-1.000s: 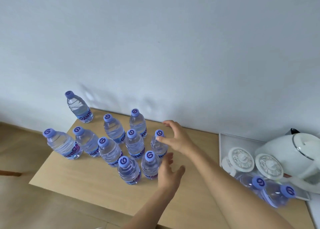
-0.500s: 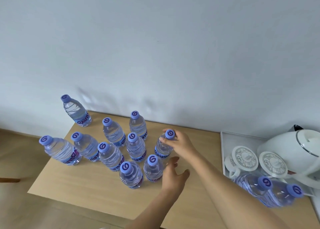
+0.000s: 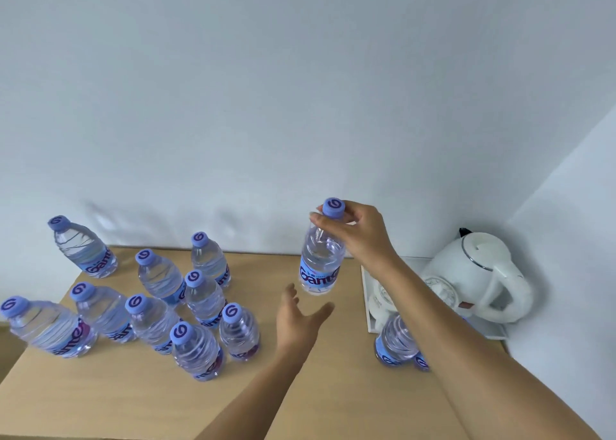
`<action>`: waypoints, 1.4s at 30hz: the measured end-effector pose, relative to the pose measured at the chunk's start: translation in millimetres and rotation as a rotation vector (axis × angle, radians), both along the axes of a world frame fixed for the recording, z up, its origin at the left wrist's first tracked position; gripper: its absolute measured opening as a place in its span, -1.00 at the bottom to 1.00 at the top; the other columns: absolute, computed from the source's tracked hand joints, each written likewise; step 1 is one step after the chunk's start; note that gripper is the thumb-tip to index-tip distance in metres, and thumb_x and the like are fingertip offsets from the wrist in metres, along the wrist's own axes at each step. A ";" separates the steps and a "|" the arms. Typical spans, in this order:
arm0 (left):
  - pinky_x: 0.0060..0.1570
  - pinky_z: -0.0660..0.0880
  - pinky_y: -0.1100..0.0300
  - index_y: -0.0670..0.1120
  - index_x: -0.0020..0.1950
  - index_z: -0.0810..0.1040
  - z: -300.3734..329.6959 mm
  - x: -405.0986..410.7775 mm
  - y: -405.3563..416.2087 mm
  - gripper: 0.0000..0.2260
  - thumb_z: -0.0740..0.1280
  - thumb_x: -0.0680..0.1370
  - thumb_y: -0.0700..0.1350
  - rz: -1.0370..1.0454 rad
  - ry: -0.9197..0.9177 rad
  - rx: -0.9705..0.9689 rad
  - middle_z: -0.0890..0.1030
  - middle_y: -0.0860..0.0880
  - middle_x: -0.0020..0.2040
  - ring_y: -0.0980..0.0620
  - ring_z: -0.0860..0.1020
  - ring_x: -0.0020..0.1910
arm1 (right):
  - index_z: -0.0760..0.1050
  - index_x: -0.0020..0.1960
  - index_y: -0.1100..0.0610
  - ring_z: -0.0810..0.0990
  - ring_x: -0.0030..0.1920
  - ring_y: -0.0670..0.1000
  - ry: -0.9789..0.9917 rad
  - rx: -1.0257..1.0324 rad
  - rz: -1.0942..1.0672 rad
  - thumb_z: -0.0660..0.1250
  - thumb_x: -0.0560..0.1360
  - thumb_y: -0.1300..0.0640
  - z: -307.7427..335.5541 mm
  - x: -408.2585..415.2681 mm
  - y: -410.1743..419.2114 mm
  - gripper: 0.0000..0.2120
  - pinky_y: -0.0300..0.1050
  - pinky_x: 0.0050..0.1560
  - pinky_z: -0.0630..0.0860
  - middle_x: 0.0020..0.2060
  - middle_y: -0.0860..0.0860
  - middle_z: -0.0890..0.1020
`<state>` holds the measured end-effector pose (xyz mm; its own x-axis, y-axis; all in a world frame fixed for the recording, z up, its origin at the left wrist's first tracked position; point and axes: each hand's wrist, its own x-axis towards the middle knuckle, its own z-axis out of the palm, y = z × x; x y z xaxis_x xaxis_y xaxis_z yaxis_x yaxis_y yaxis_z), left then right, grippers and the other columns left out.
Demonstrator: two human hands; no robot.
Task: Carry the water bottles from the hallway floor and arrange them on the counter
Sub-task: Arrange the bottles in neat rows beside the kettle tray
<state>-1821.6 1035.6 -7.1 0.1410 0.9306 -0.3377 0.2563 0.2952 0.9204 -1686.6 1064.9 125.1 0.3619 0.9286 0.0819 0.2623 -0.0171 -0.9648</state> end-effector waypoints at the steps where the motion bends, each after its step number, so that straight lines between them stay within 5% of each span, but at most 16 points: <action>1: 0.15 0.33 0.25 -0.02 0.46 0.27 8.6 3.4 1.2 -0.23 0.58 0.35 -0.04 -0.021 -0.042 0.035 0.45 0.06 0.32 0.09 0.41 0.33 | 0.67 -0.12 0.17 0.63 -0.21 0.02 -0.005 0.012 -0.001 0.56 0.37 -0.03 8.5 3.2 -5.1 -0.74 0.09 0.01 0.58 -0.20 0.20 0.69; 6: -0.09 0.55 0.29 0.01 0.25 0.45 57.4 20.9 -5.1 -0.37 0.62 0.27 -0.26 -0.213 -0.348 0.208 0.66 0.04 0.06 0.06 0.64 0.03 | 0.62 -0.18 0.20 0.53 -0.26 -0.04 0.044 0.075 -0.025 0.54 0.32 -0.12 49.0 14.1 -33.9 -0.63 0.09 -0.11 0.53 -0.30 0.20 0.64; 9: -0.10 0.56 0.26 -0.04 0.21 0.48 82.1 27.6 -14.9 -0.42 0.63 0.27 -0.22 -0.214 -0.384 0.273 0.66 0.01 0.03 0.06 0.65 -0.02 | 0.60 -0.27 0.12 0.50 -0.31 -0.04 0.094 0.122 -0.039 0.55 0.32 -0.10 72.7 18.4 -47.1 -0.70 -0.06 -0.16 0.47 -0.40 -0.01 0.56; 12: -0.15 0.57 0.25 -0.06 0.14 0.49 103.0 34.1 -23.8 -0.48 0.62 0.27 -0.22 -0.145 -0.408 0.342 0.67 0.01 -0.04 0.05 0.66 -0.08 | 0.65 -0.14 0.14 0.61 -0.24 -0.06 0.178 0.138 -0.073 0.53 0.31 -0.11 94.3 19.3 -56.3 -0.68 -0.04 -0.04 0.56 -0.27 0.04 0.68; 17: -0.19 0.56 0.32 0.01 0.12 0.48 134.8 45.9 -35.5 -0.46 0.63 0.24 -0.17 -0.094 -0.418 0.453 0.64 0.07 -0.04 0.12 0.65 -0.10 | 0.54 -0.09 0.01 0.67 -0.14 -0.03 0.179 0.228 -0.135 0.55 0.31 -0.04 113.5 10.1 -67.5 -0.72 0.01 0.06 0.60 -0.26 -0.15 0.65; 24: -0.23 0.57 0.29 -0.01 0.11 0.52 158.9 40.0 -37.1 -0.45 0.66 0.20 -0.09 -0.333 -0.390 0.408 0.68 0.05 -0.07 0.09 0.67 -0.13 | 0.54 -0.32 -0.05 0.61 -0.33 -0.06 0.172 0.277 -0.099 0.50 0.28 0.10 129.6 19.6 -77.3 -0.85 -0.11 -0.18 0.56 -0.37 -0.10 0.61; 33: -0.22 0.57 0.22 -0.05 0.02 0.59 173.1 29.6 -32.9 -0.57 0.59 0.20 -0.07 -0.510 -0.442 0.280 0.70 -0.04 -0.14 0.01 0.68 -0.18 | 0.56 0.02 0.05 0.69 -0.13 0.02 0.141 0.138 0.099 0.52 0.33 -0.08 139.5 32.9 -86.0 -0.65 -0.02 0.05 0.60 -0.15 0.02 0.68; 38: -0.13 0.59 0.16 -0.10 0.05 0.60 176.6 33.4 -33.5 -0.54 0.58 0.20 -0.05 -0.621 -0.480 0.214 0.70 -0.08 -0.09 -0.05 0.67 -0.10 | 0.56 -0.09 0.02 0.64 0.08 0.34 0.240 0.181 0.077 0.51 0.35 -0.03 136.6 37.3 -88.9 -0.78 0.24 0.17 0.55 -0.04 0.19 0.69; 42: -0.06 0.60 0.13 -0.08 0.09 0.59 174.4 37.8 -36.7 -0.53 0.58 0.23 -0.04 -0.658 -0.483 0.195 0.70 -0.09 -0.05 -0.06 0.67 -0.05 | 0.56 -0.10 0.03 0.67 -0.03 0.30 0.251 0.188 0.049 0.51 0.35 -0.01 132.4 41.6 -93.4 -0.79 0.20 0.12 0.59 -0.12 0.12 0.69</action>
